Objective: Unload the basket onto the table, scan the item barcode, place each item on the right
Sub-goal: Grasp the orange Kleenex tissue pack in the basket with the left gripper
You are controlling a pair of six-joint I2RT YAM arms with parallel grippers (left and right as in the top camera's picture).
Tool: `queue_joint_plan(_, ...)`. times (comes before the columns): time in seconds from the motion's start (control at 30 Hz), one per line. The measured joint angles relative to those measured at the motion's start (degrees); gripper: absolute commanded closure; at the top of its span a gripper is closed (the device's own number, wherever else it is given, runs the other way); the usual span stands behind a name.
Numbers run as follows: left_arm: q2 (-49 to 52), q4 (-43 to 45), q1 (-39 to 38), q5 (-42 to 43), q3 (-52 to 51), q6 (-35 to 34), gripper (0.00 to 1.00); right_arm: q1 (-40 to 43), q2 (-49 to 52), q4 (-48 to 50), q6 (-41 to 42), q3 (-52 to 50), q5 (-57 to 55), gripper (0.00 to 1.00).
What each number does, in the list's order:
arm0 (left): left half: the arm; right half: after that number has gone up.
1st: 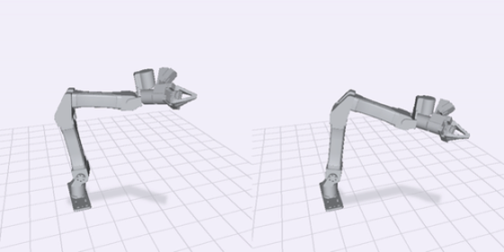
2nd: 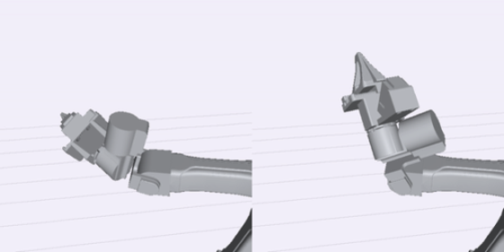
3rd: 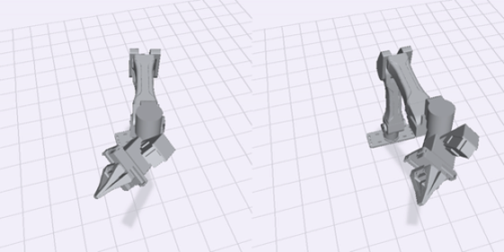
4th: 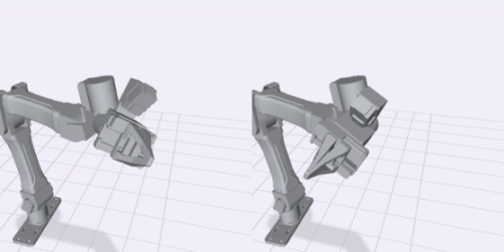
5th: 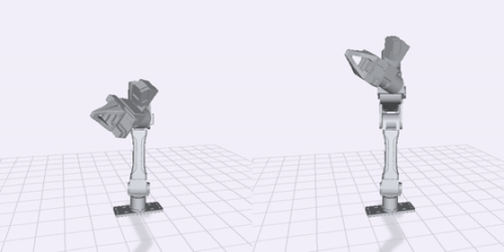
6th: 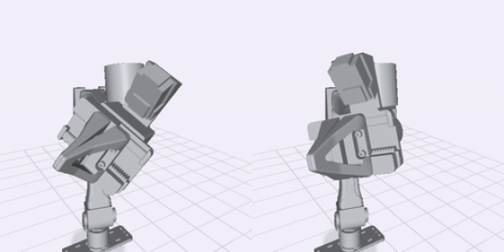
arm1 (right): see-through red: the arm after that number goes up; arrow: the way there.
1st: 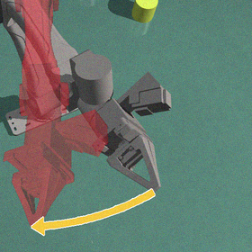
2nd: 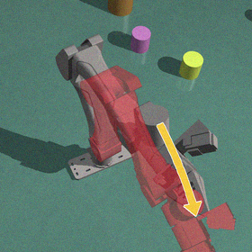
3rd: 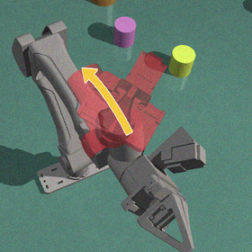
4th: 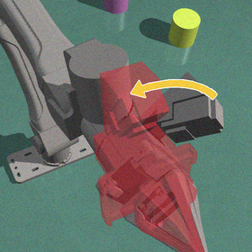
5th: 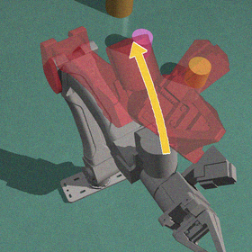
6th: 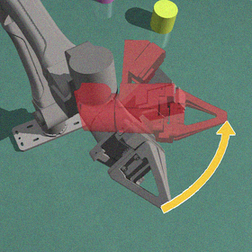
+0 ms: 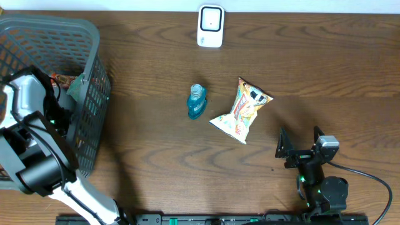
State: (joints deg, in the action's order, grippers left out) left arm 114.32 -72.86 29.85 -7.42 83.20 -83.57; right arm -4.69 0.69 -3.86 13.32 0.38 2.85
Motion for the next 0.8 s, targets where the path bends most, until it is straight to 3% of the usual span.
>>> queue_joint_plan(0.17, -2.1, 6.1, 0.0, 0.2, -3.6, -0.6, 0.49, 0.0, 0.0, 0.0, 0.0, 0.0, 0.0, 0.01)
queue_joint_plan(0.23, -2.2, 7.5, -0.1, 0.3, -4.2, -0.9, 0.57, 0.0, 0.0, 0.0, 0.0, 0.0, 0.0, 0.01)
queue_joint_plan(0.37, -2.4, 9.3, -0.1, 0.0, -5.2, -1.5, 0.88, 0.0, 0.0, 0.0, 0.0, 0.0, 0.0, 0.01)
queue_joint_plan(0.4, -2.5, 9.9, 0.0, -0.2, -5.6, -1.8, 0.92, 0.0, 0.0, 0.0, 0.0, 0.0, 0.0, 0.01)
queue_joint_plan(0.7, -4.2, 13.1, -0.4, -2.2, -8.7, -1.3, 0.92, 0.0, 0.0, 0.0, 0.0, 0.0, 0.0, 0.01)
queue_joint_plan(0.8, -4.3, 14.4, -0.7, -3.4, -9.1, 1.9, 0.93, 0.0, 0.0, 0.0, 0.0, 0.0, 0.0, 0.01)
